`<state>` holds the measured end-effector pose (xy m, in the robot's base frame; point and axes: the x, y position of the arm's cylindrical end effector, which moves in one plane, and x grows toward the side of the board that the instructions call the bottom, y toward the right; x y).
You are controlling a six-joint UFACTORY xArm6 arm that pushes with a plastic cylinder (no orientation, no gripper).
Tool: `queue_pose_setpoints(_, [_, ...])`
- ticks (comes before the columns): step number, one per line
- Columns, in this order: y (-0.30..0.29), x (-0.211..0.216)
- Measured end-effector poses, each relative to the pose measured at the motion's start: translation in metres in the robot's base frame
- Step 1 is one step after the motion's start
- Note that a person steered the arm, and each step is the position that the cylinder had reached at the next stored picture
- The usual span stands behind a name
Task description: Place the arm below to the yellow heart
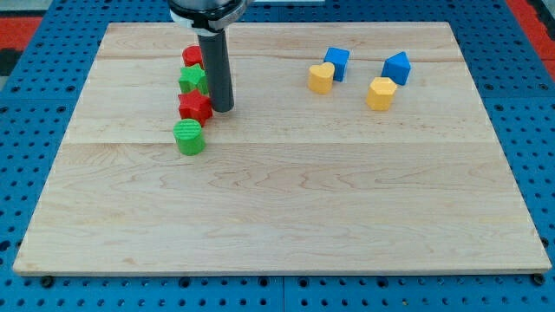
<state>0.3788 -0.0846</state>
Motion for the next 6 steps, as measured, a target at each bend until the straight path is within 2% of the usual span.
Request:
queue_pose_setpoints(1, [-0.005, 0.0])
queue_pose_setpoints(2, [0.019, -0.002])
queue_pose_setpoints(5, [0.16, -0.011])
queue_pose_setpoints(6, [0.178, -0.015])
